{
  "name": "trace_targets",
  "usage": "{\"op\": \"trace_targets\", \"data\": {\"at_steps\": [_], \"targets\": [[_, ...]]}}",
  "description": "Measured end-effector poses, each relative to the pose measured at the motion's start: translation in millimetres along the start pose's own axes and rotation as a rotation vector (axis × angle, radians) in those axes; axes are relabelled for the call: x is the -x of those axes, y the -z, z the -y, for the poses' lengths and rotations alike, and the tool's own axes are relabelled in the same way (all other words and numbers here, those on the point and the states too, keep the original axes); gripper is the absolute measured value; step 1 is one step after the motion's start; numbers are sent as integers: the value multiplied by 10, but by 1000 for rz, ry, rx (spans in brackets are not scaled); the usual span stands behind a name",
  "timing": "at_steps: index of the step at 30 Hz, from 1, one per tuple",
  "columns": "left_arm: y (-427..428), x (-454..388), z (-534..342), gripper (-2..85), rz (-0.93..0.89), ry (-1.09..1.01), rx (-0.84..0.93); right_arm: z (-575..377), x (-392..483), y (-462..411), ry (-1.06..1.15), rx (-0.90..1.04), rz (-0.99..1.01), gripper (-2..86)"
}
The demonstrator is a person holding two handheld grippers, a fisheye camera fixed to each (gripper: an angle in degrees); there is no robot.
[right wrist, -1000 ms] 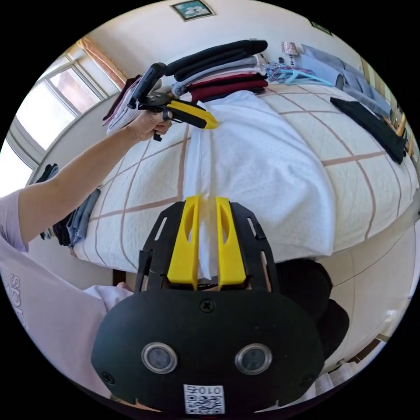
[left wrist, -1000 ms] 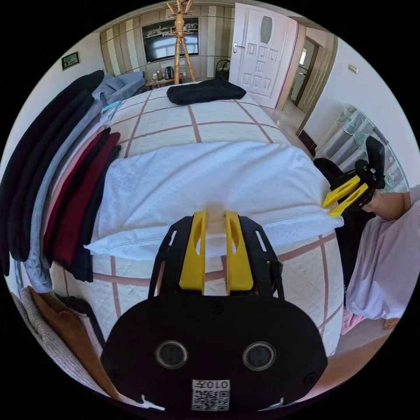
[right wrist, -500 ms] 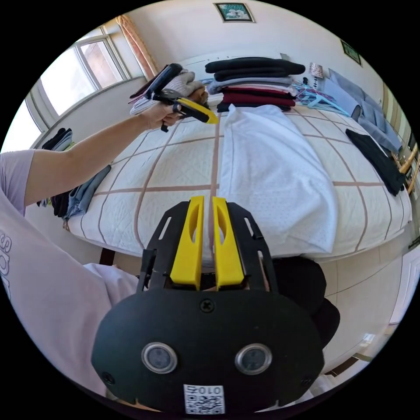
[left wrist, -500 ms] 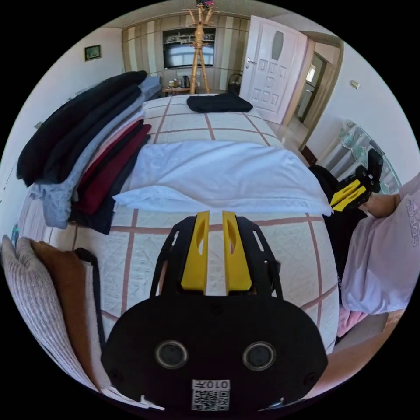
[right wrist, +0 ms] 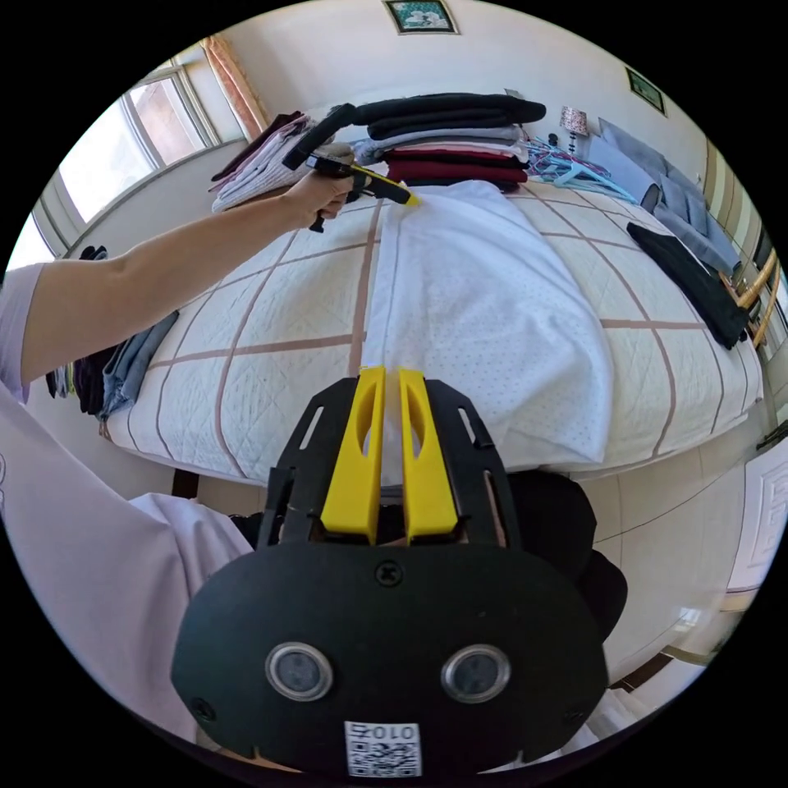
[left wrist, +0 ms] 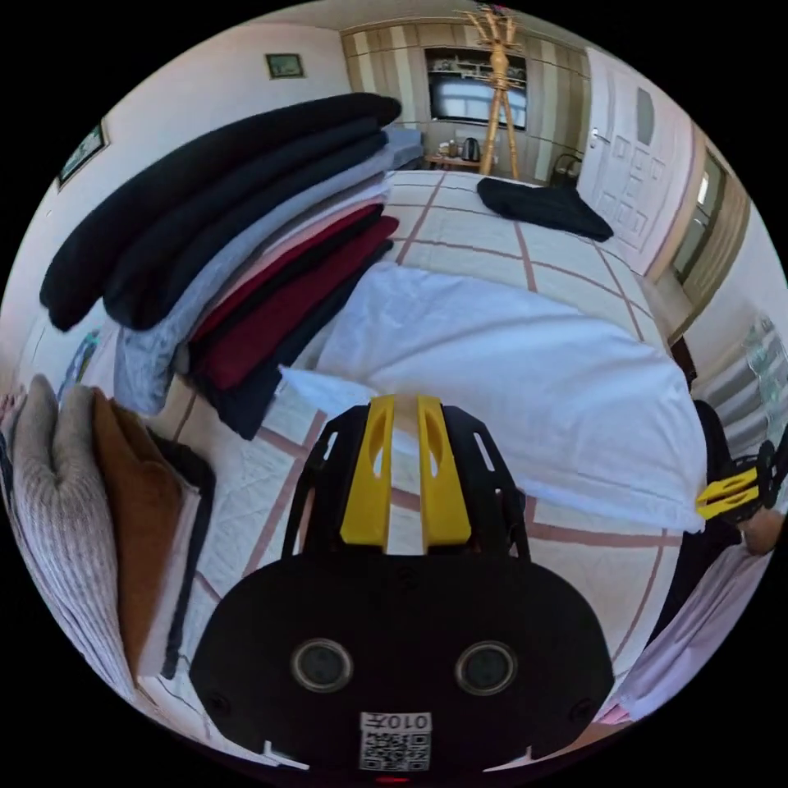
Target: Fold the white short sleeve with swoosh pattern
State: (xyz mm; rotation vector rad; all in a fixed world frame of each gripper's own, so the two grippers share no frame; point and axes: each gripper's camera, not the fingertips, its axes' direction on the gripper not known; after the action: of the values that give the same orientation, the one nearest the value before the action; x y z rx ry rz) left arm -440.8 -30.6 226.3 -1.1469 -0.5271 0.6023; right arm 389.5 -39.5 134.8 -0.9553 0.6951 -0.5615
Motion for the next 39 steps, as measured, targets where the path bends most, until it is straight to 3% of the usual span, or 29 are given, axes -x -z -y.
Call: {"op": "trace_targets", "data": {"at_steps": [6, 13, 17, 22, 27, 29, 33, 39], "targets": [[89, 492, -458, 18, -58, 232, -36, -92, -15, -96, 0, 0, 6, 50], [305, 565, -410, 23, -61, 210, -125, -154, 3, 34, -8, -69, -29, 40], [182, 390, 28, 33, 11, 130, -90, -189, 12, -32, 19, -60, -6, 39], [-279, 396, 263, 37, 120, 166, 124, -227, 65, -144, 71, -12, 22, 39], [-32, 631, -231, 29, 182, 465, -153, -209, 41, -183, 90, 7, 47, 36], [18, 473, -145, 31, 166, 355, -205, -220, 44, -196, 83, -3, 56, 35], [-223, 51, 379, 53, 188, 107, -118, -208, 55, -215, 98, -18, 69, 33], [-1022, -108, 897, 81, 100, 118, 8, -282, -3, -141, 99, -36, 62, 31]]}}
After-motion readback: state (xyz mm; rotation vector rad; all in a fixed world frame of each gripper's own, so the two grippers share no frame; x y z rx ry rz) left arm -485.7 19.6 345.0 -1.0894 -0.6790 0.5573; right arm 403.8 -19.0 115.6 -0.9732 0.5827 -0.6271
